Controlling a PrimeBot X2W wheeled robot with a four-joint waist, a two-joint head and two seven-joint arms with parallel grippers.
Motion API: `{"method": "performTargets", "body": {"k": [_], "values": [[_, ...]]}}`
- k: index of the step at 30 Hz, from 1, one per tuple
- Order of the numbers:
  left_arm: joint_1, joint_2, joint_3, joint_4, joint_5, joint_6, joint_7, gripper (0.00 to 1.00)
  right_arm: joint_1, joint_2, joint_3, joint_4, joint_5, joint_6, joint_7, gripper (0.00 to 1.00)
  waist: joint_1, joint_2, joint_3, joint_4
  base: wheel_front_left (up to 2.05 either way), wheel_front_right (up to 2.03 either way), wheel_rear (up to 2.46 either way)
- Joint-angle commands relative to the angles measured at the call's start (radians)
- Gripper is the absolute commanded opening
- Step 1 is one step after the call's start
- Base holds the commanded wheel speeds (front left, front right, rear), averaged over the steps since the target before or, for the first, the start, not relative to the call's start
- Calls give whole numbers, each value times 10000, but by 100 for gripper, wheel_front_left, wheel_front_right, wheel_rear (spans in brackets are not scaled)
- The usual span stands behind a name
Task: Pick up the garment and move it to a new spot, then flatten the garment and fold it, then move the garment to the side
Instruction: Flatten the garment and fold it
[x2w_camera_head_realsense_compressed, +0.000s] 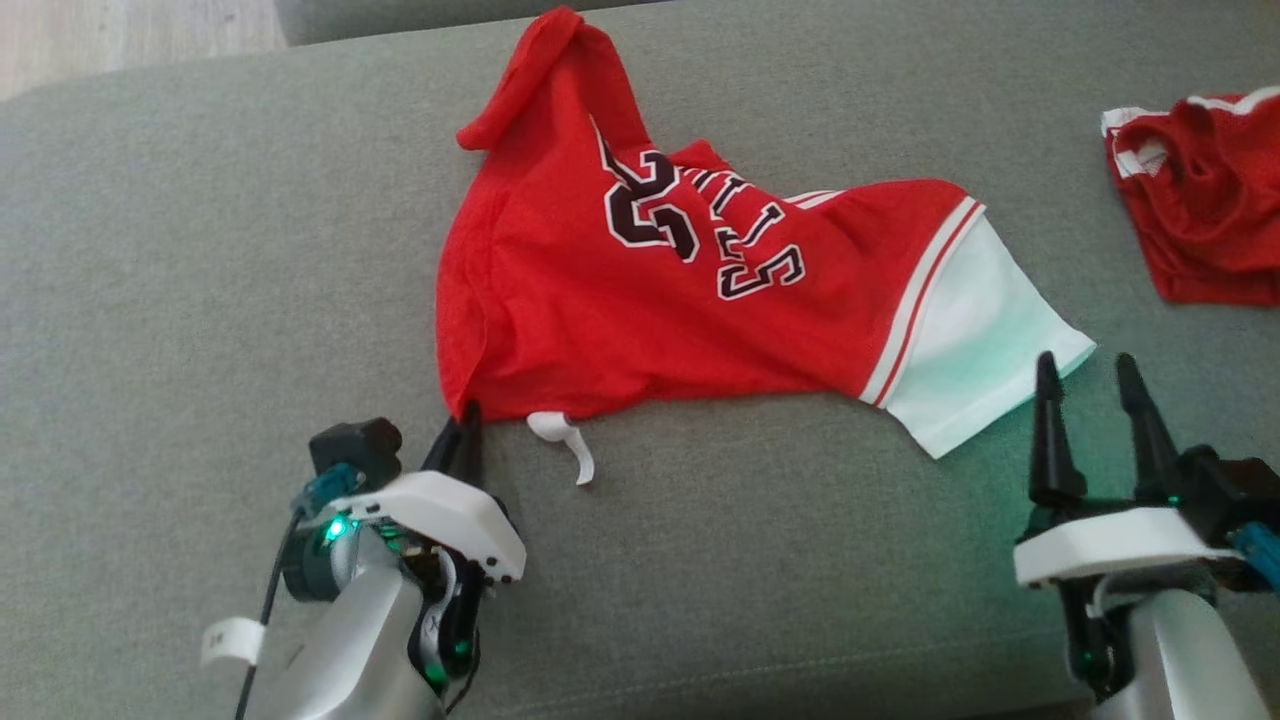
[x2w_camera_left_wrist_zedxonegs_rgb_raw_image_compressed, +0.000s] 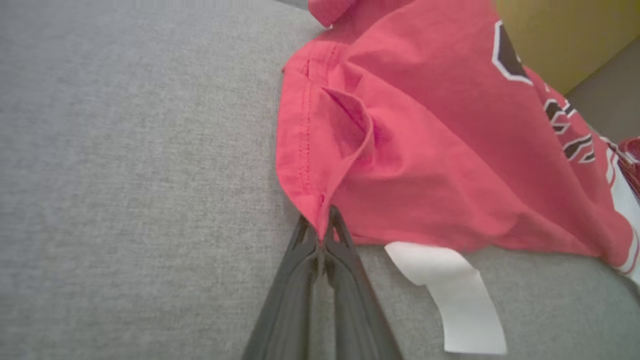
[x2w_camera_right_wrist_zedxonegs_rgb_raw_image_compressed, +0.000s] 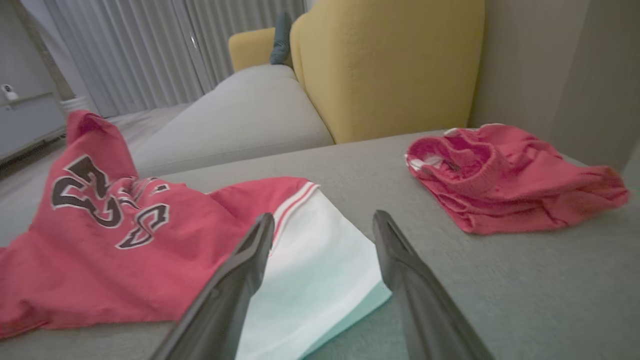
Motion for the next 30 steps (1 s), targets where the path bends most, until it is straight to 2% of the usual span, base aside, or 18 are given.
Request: {"method": "performTargets", "body": {"k": [1, 12, 23, 25, 26, 30], "values": [[-373, 44, 414, -412, -68, 103, -215, 0, -382, -58, -3, -117, -215, 65, 67, 100, -1, 0, -15, 80, 0, 0, 0], [357, 756, 1191, -1234, -256, 511, -504, 0, -883, -58, -876, 937, -991, 65, 684, 100, -1, 0, -36, 409, 0, 0, 0], [636, 742, 989, -1754, -263, 580, -439, 0, -1852, -58, -979, 3123, -1507, 65, 1898, 98, -1, 0, -66, 734, 0, 0, 0], [663, 743, 966, -1801, -272, 581, -439, 0, -1937, -58, -865, 3436, -1305, 65, 1957, 56, -1, 0, -81, 758, 0, 0, 0], [682, 749, 964, -1823, -280, 583, -441, 0, -1975, -58, -796, 3575, -1213, 65, 1968, 46, -1, 0, -92, 755, 0, 0, 0], [754, 796, 953, -1894, -299, 611, -432, 0, -2194, -58, -715, 4096, -1127, 65, 1863, 25, -1, 0, -116, 721, 0, 0, 0]]}}
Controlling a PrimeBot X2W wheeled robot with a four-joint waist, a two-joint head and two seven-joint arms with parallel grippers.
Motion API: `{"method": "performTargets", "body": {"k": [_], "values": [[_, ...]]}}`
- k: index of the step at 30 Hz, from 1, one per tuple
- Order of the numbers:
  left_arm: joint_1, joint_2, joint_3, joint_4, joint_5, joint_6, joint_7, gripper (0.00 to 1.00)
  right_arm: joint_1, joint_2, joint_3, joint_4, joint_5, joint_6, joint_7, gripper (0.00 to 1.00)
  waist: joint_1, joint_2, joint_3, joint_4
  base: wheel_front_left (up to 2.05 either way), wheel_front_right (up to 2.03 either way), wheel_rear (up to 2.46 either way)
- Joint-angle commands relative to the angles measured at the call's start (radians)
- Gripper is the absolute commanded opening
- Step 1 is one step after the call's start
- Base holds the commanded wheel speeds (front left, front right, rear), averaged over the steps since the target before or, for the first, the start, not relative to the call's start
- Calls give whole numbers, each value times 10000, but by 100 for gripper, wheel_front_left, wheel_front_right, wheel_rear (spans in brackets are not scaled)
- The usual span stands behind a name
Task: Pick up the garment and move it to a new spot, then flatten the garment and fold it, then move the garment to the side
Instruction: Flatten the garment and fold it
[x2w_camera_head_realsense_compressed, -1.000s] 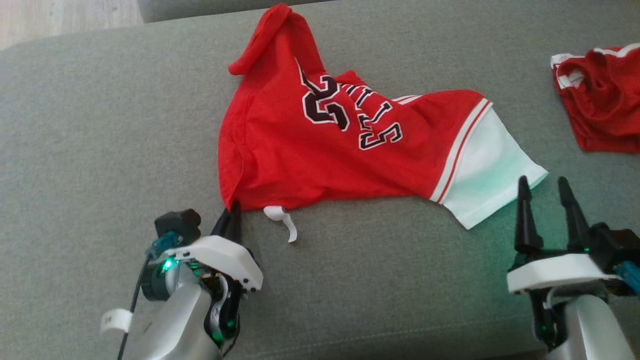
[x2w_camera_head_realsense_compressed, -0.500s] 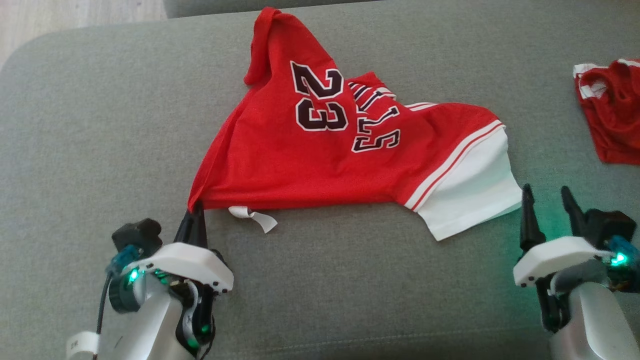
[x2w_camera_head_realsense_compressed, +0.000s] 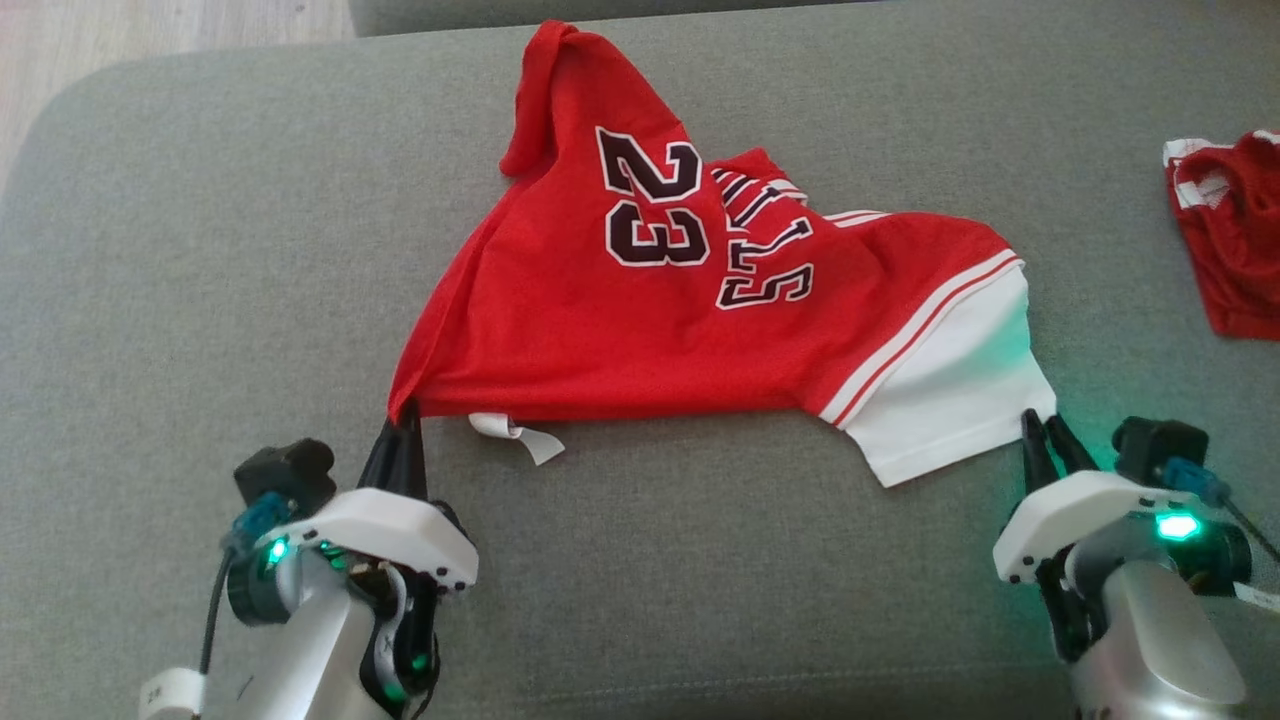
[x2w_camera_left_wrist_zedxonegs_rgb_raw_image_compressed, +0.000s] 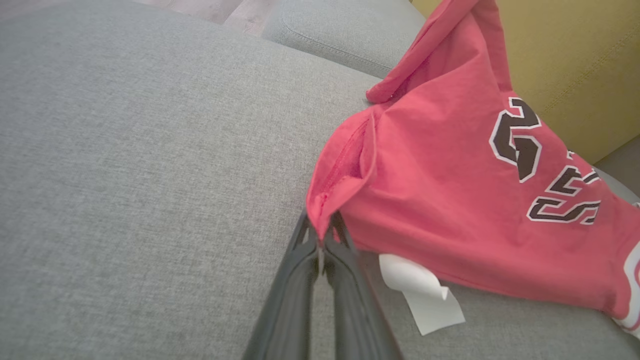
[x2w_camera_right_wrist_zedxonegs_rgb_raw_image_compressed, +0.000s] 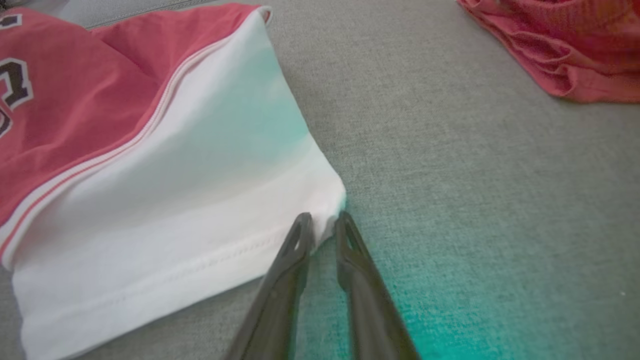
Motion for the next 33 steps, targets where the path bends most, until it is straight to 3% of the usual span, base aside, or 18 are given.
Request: {"method": "performTargets", "body": {"k": [1, 9, 14, 19, 25, 33], "values": [[-130, 208, 308, -347, -63, 54, -48, 0, -325, -54, 273, -75, 82, 65, -105, 21, 0, 0, 0, -10, 0, 0, 0], [-83, 315, 283, -460, -85, 114, 9, 0, -945, -54, 369, 1002, 195, 65, -406, 0, 0, 0, 25, -71, 0, 0, 0], [-93, 377, 315, -523, -104, 133, -17, 0, -1426, -54, 178, 1578, -14, 65, -671, 0, 0, 0, 33, -89, 0, 0, 0], [-114, 380, 427, -802, -92, 97, -140, 0, -1706, -54, 485, 1321, 480, 65, -1719, 0, 0, 0, -75, -72, 0, 0, 0], [-110, 447, 644, -1524, 45, 76, -250, 0, -1461, -54, 865, -246, 827, 65, -2122, 0, 0, 0, -410, -177, 0, 0, 0], [-48, 763, 839, -3726, 284, -29, -279, 0, -230, -54, 866, -4854, 1386, 65, -2164, 0, 0, 0, -1220, -359, 0, 0, 0]]}}
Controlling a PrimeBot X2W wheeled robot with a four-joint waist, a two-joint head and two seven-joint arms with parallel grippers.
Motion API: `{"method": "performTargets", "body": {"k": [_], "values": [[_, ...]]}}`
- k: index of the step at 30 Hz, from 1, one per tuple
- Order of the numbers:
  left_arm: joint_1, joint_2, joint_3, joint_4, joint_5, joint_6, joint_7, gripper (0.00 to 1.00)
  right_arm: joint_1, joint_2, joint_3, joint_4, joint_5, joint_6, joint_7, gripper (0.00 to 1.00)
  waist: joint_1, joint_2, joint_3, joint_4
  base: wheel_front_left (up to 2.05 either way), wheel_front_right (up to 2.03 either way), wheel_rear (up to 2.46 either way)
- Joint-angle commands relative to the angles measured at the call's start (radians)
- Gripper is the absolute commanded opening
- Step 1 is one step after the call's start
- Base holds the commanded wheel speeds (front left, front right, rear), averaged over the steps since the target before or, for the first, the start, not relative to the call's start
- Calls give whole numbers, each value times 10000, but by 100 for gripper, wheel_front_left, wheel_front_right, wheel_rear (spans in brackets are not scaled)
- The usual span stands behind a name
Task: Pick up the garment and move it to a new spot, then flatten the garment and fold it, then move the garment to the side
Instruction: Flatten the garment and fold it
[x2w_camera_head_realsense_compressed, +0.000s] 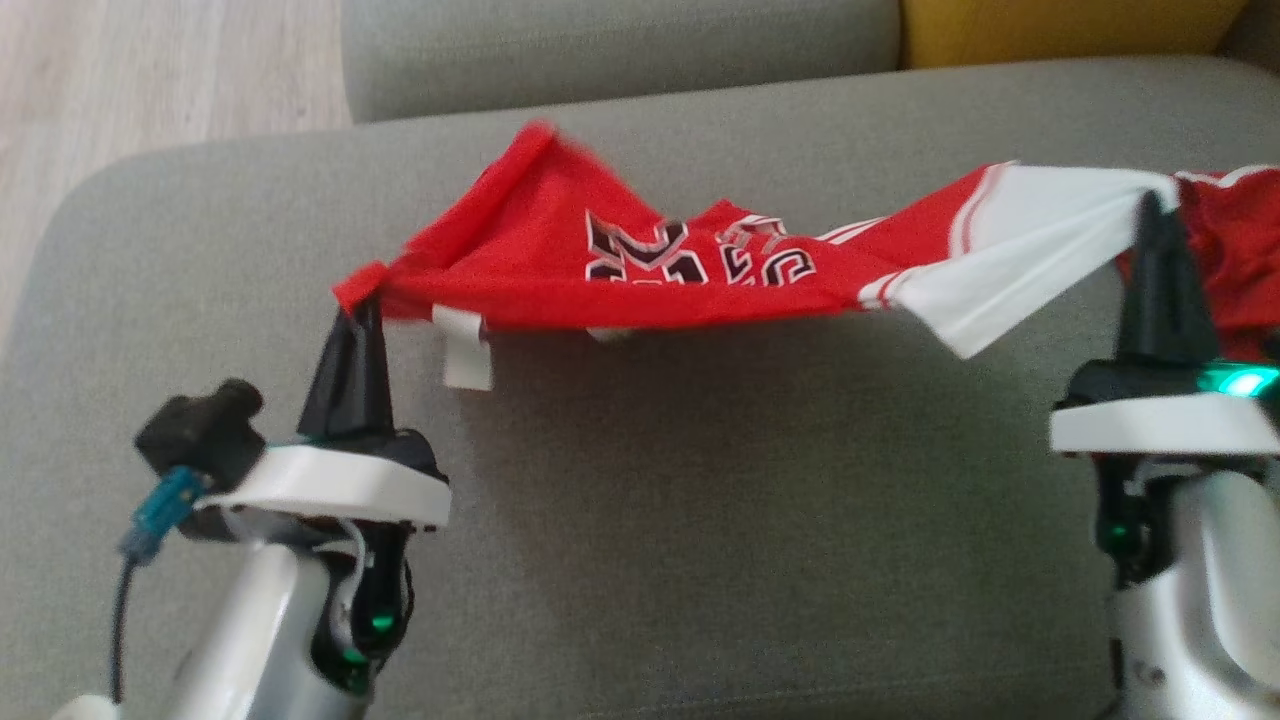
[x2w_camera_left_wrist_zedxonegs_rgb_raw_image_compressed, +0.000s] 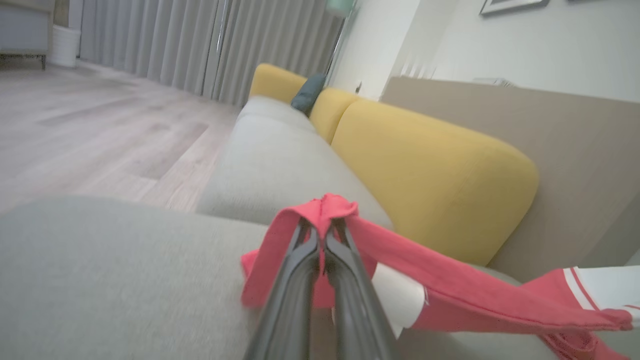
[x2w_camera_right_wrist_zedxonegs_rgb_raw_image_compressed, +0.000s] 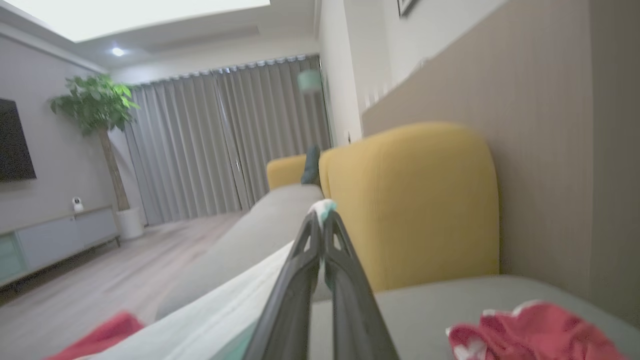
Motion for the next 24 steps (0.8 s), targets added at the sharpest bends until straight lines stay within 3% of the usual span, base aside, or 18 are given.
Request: {"method": "performTargets", "body": {"k": [1, 5, 15, 20, 24], "values": [[-312, 302, 473, -698, 96, -23, -73, 0, -46, -43, 180, -900, 145, 65, -105, 0, 0, 0, -274, -61, 0, 0, 0], [-501, 696, 598, -2481, 192, 57, 283, 0, 657, -43, -8, -3556, 320, 65, -104, 0, 0, 0, -730, -77, 0, 0, 0], [-1797, 1876, 545, -5903, 1014, 176, 1978, 0, 738, -43, -571, -7813, 294, 65, 308, 0, 0, 0, -958, -105, 0, 0, 0], [-2476, 2149, 422, -6604, 1085, 147, 2899, 0, 413, -43, -908, -8823, 204, 65, 890, 0, 0, 0, -715, -109, 0, 0, 0], [-2843, 2089, 374, -6337, 720, 112, 3420, 0, -20, -43, -793, -8530, 309, 65, 1469, 0, 0, 0, -222, -82, 0, 0, 0]]}}
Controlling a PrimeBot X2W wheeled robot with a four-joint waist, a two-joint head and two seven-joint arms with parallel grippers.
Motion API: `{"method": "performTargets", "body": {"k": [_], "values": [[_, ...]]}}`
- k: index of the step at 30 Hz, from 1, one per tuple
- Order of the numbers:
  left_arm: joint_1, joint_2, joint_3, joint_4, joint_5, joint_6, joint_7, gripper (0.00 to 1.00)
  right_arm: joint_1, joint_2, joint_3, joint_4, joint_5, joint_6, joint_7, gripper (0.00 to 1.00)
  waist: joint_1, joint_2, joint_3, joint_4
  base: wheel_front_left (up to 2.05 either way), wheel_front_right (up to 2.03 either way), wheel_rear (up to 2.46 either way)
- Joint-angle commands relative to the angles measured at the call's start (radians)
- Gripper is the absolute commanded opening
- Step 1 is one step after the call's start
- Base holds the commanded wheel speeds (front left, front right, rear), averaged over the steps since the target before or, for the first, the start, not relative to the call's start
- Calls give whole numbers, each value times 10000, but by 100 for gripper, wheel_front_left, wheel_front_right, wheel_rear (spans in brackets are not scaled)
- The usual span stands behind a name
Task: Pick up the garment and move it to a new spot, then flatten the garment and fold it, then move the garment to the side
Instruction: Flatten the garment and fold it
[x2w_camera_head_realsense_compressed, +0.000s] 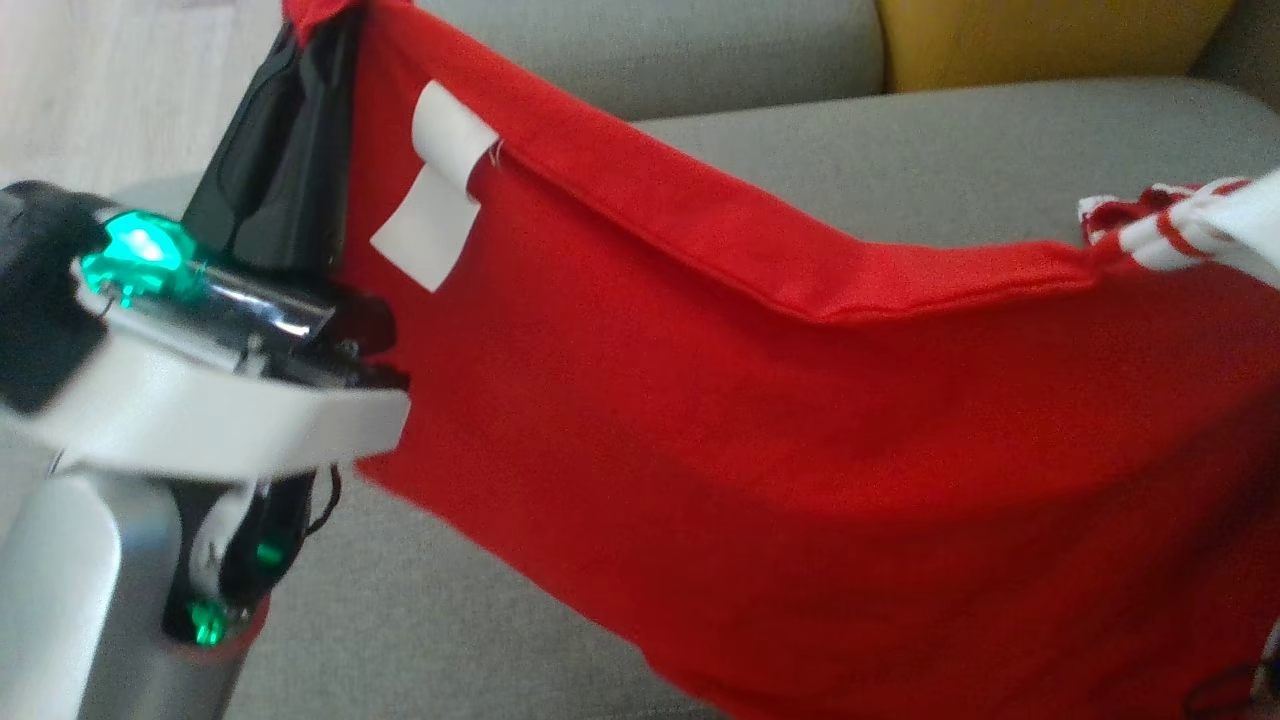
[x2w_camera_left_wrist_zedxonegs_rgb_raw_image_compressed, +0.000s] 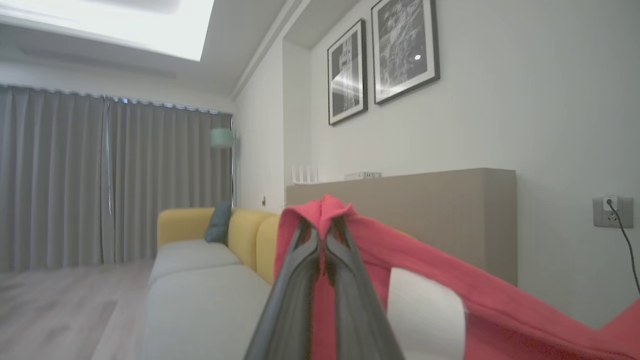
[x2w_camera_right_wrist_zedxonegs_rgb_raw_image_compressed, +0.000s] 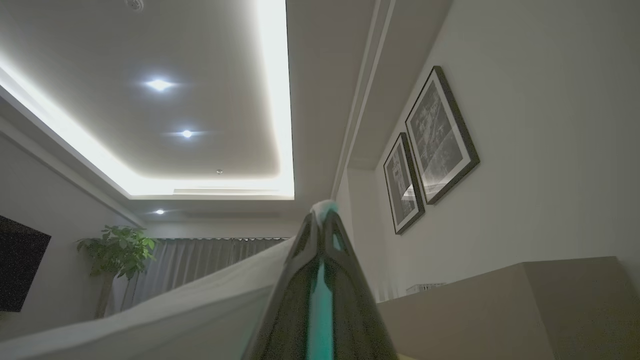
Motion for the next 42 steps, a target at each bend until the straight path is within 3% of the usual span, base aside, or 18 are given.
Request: {"method": "performTargets", "body": {"k": [1, 7, 8, 10, 11, 19, 24, 28, 35, 38, 42], "values": [[-692, 204, 469, 65, -276, -16, 177, 0, -660, -53, 401, 96, 83, 65, 243, 0, 0, 0, 372, 22, 0, 0, 0], [-2099, -188, 886, 2372, -1390, -221, 627, 0, -2657, -264, 1097, 2664, 34, 65, 461, 0, 0, 0, 1413, -43, 0, 0, 0], [-2099, -188, 886, 2372, -1390, -221, 627, 0, -2657, -264, 1097, 2664, 34, 65, 461, 0, 0, 0, 1413, -43, 0, 0, 0], [-3587, -150, 986, 4019, -1304, -383, 730, 0, -4376, -378, 1386, 4542, -315, 65, 295, 0, 0, 0, 2013, -188, 0, 0, 0], [-3587, -150, 986, 4019, -1304, -383, 730, 0, -4376, -378, 1386, 4542, -315, 65, 295, 0, 0, 0, 2013, -188, 0, 0, 0], [-8174, 222, 964, 8665, 225, -554, -489, 0, -9554, -118, 1405, 9036, -1845, 65, -921, 0, 0, 0, 3295, -969, 0, 0, 0], [-9866, 189, 754, 10520, 766, -820, -1675, 0, -11205, -54, 1571, 10561, -1855, 65, -1345, 0, 0, 0, 4213, -1318, 0, 0, 0], [-9996, 143, 688, 11710, 736, -1227, -2511, 0, -10923, -50, 2384, 11094, -1186, 65, -1436, 0, 0, 0, 4997, -1465, 0, 0, 0], [-8781, 44, 1000, 13057, 201, -1968, -3366, 0, -8947, -49, 3013, 10091, -284, 65, -1446, 0, 0, 0, 5773, -1431, 0, 0, 0], [-8129, -99, 1406, 13028, -82, -2140, -3459, 0, -7934, -48, 3052, 9394, -23, 65, -1447, 0, 0, 0, 5799, -1299, 0, 0, 0], [-7050, -358, 2218, 11933, -177, -2285, -3471, 0, -6504, -48, 2887, 8193, 151, 65, -1447, 0, 0, 0, 5666, -1072, 0, 0, 0]]}}
